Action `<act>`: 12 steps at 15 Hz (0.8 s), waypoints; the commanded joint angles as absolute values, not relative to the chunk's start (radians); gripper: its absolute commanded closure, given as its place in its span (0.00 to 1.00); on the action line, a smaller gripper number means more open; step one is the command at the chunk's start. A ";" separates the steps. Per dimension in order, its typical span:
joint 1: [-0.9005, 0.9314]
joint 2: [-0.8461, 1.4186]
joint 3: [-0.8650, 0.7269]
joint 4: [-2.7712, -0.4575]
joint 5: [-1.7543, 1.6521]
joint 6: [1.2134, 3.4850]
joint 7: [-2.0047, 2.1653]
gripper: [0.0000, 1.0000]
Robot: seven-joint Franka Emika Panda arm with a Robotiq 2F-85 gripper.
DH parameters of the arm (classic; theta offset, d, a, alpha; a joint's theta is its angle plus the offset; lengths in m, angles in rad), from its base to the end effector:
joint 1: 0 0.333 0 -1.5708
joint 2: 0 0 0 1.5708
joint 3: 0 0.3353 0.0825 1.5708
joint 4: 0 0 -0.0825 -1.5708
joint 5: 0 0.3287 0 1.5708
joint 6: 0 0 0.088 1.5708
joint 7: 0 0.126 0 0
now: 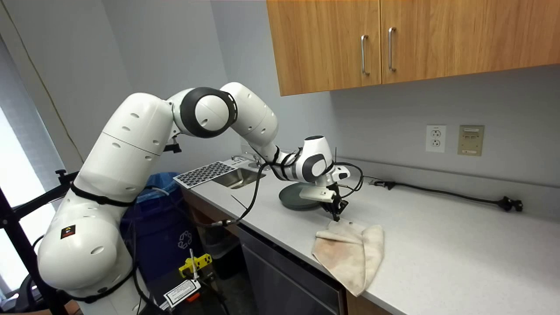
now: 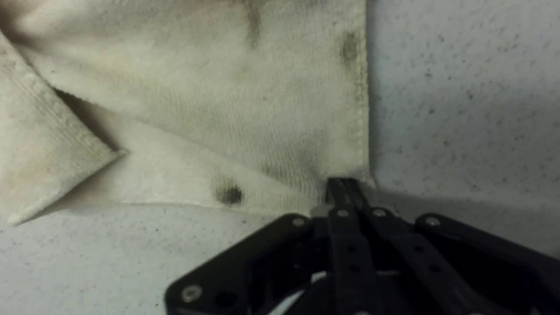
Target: Unfold the cloth on the counter
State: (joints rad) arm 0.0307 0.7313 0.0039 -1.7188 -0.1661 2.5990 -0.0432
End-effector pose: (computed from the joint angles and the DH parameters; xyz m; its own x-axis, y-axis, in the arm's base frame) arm 0.6637 0.0243 0.2152 0.9667 0.2163 0.1366 0.2024 -0.9732 0.1089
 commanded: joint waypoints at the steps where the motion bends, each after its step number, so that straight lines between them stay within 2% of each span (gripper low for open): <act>1: 0.059 0.874 -0.026 -1.562 -0.156 2.628 0.007 1.00; 12: 0.167 1.098 -0.206 -1.200 -0.191 2.610 0.273 1.00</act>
State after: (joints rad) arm 0.1348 0.9638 -0.1439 -1.3520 -0.1703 2.6005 0.1966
